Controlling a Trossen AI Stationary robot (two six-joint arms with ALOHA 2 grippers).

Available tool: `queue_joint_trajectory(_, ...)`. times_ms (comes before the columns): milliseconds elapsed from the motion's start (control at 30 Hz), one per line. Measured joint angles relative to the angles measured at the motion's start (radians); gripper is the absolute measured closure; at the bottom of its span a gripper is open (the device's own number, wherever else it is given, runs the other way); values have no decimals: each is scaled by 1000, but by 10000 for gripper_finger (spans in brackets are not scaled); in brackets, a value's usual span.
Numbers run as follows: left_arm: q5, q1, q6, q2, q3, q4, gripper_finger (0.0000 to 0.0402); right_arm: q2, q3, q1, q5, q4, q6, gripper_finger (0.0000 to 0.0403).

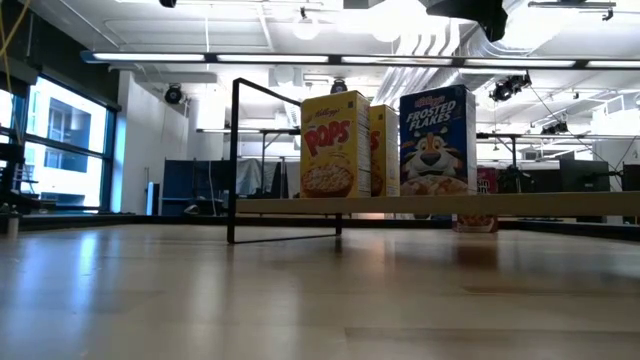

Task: Stack cereal on shelf
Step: Put the bottom blue cereal box on the shelf

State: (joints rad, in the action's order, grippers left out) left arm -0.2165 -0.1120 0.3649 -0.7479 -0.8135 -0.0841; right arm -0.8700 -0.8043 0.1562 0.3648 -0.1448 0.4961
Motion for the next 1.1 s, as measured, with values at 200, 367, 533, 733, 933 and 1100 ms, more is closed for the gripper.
queue_joint_trajectory(200,-2,11,24,1,0,-88,160,0,0,0,2,0,0,174)
queue_joint_trajectory(367,-3,23,108,0,0,-156,152,0,0,0,2,0,4,174)
queue_joint_trajectory(533,61,23,24,12,0,-165,153,0,0,0,15,0,4,174)
queue_joint_trajectory(733,201,23,55,3,0,-164,146,0,0,-1,55,0,55,174)
queue_joint_trajectory(933,257,22,45,-24,0,-164,102,0,0,0,55,0,76,174)
queue_joint_trajectory(1100,256,22,102,-26,0,-164,97,0,0,0,54,0,88,174)
